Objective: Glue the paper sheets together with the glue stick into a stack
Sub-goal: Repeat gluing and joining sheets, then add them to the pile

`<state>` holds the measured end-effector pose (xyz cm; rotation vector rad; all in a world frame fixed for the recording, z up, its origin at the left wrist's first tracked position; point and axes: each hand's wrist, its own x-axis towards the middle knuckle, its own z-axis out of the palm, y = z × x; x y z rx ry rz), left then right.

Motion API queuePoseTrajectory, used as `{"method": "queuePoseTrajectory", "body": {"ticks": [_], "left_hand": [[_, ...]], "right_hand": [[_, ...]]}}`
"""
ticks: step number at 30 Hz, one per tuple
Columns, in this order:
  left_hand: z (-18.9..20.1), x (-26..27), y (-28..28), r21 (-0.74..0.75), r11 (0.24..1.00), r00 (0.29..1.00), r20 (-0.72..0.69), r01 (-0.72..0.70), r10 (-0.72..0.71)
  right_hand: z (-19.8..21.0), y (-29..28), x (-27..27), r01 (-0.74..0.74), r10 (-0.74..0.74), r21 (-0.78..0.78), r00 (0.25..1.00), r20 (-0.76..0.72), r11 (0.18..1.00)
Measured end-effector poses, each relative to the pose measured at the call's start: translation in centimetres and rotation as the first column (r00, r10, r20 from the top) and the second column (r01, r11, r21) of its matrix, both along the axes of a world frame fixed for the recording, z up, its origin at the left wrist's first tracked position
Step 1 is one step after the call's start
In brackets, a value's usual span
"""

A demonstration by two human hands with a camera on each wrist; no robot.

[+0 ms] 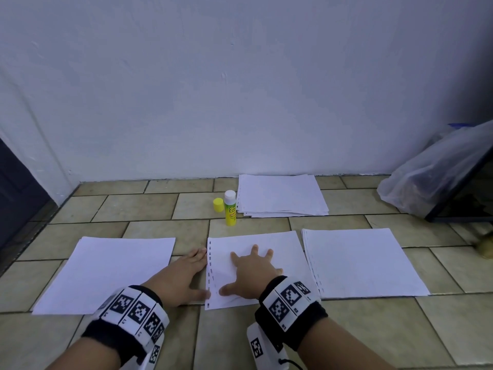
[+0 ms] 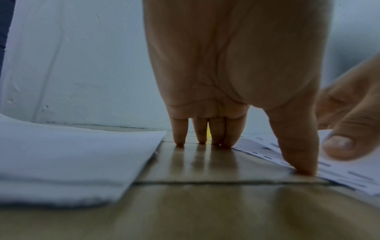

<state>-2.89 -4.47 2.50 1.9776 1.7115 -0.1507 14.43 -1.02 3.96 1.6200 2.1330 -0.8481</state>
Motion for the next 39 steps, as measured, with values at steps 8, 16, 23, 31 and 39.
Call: {"method": "queuePoseTrajectory", "body": {"ticks": [8,16,23,31,39], "left_hand": [[-0.1,-0.7,0.0,0.052,0.997,0.992,0.111,-0.061,0.055],[1.1,-0.4,0.0,-0.003,0.994,0.988,0.101,-0.113,0.112],[1.2,0.9,0.6,0.028,0.996,0.996,0.032,-0.08,0.079],[1.1,2.3,1.7,0.077,0.997,0.962,-0.27,-0.008,0.029],[1.2,2.8,2.0,0.036,0.999,0.943,-0.332,-0.026,0.036]], "right_hand": [[0.2,0.1,0.2,0.02,-0.02,-0.004,1.0,-0.022,1.0],[-0.1,0.2,0.0,0.004,-0.004,-0.012,1.0,0.01,1.0],[0.1,0.1,-0.2,0.012,-0.012,-0.004,0.999,0.043,1.0],[0.0,-0.4,-0.9,-0.159,0.107,0.204,0.963,0.247,0.966],[-0.2,-0.1,-1.4,-0.237,0.174,0.294,0.959,0.226,0.926]]}}
